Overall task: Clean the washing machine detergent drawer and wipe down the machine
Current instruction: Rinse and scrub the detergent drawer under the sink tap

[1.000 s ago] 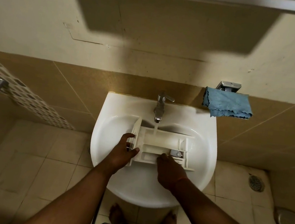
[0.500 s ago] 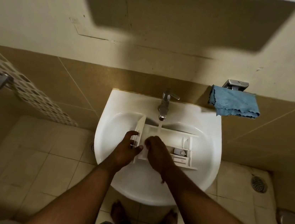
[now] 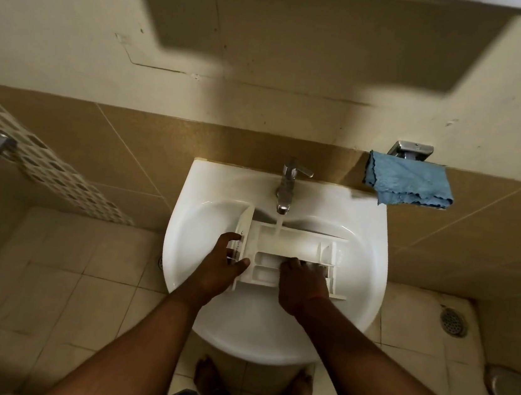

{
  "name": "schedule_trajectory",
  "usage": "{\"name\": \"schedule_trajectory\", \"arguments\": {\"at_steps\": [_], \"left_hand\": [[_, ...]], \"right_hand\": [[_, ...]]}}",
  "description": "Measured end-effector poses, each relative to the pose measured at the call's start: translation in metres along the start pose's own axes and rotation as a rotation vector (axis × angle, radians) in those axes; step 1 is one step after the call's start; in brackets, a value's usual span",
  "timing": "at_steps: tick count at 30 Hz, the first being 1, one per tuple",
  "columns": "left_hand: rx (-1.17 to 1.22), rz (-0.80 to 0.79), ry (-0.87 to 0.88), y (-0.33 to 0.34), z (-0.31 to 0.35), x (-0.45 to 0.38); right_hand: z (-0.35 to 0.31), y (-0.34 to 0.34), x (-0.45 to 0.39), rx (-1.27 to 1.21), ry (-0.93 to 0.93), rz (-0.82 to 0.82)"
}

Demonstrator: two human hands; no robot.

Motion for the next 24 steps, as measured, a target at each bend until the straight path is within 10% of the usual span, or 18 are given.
{"name": "schedule_trajectory", "arguments": {"at_steps": [3,7,12,16,20,24], "left_hand": [[0.002,0.004,0.002,0.0,0.0,0.0],[0.013,-0.004,-0.009,0.0,0.001,0.001],[0.007,0.002,-0.009,0.0,0.003,0.002],[0.002,0.015,0.005,0.0,0.002,0.001],[-0.016,0.009,-0.008,0.001,-0.001,0.0],[-0.014,0.0,-0.01,0.001,0.002,0.001]], "right_hand": [[-0.003,-0.017,-0.009,-0.2,0.027,-0.005],[0.027,-0.051,-0.032,-1.349,0.318,0.177],[-0.001,-0.058,-0.051,-2.215,0.28,-0.129],[-0.023,-0.036,-0.024,-1.179,-0.119,0.042],[0.0,0.006,0.005,-0.306,-0.048,0.16],[-0.012,0.003,0.0,-0.112,0.056,0.036]]}}
Point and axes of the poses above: each hand's wrist, its own x-axis away from the middle knuckle, its own y-axis out of the palm, z = x × y, the point moved 7 cm from there along -x, towards the middle knuckle, and after that the axes turned 4 degrees about x, right-handed, at the moved point
